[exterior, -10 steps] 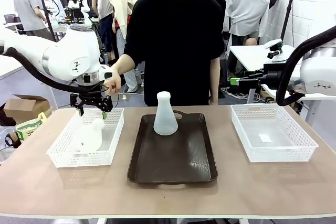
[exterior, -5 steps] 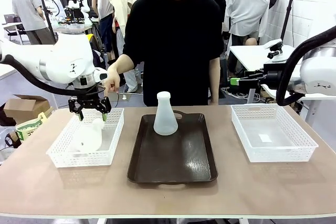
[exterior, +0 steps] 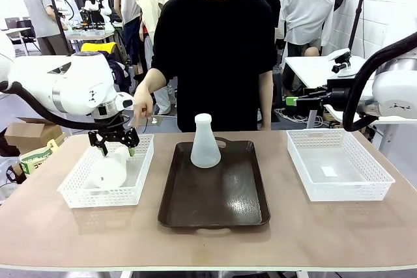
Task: Prepare the laboratory tools.
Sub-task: Pick up the Big flask that the person points to.
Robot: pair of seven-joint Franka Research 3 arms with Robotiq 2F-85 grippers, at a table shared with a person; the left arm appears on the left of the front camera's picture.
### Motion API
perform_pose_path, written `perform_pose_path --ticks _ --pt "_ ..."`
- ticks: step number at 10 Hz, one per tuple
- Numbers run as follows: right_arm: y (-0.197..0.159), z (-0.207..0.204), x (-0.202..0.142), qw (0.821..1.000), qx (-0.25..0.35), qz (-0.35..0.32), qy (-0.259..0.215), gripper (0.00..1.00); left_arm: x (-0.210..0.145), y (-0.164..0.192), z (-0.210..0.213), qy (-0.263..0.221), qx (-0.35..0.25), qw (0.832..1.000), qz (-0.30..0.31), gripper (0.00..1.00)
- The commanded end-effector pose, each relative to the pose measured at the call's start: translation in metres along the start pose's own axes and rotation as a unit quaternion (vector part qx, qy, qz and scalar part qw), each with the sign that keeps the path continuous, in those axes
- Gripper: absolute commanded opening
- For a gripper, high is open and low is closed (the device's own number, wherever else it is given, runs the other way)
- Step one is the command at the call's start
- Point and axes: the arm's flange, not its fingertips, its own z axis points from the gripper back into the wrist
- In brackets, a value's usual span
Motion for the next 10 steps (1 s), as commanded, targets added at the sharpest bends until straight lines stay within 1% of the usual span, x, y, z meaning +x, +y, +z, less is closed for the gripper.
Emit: perform_pose_path --ticks 1,3,10 --pt "0.001 0.001 0.002 1.000 -0.004 -0.004 0.008 1.00 0.004 0.007 -0.006 -0.001 -0.025 1.000 0.001 1.00" --pt "0.001 0.001 0.002 1.000 -0.004 -0.004 0.008 1.00 0.008 0.012 -0.014 0.005 -0.030 0.999 0.011 1.00" --pt "0.001 0.001 0.002 1.000 -0.004 -0.004 0.008 1.00 0.022 0.013 -0.029 0.014 -0.005 0.999 0.031 1.00"
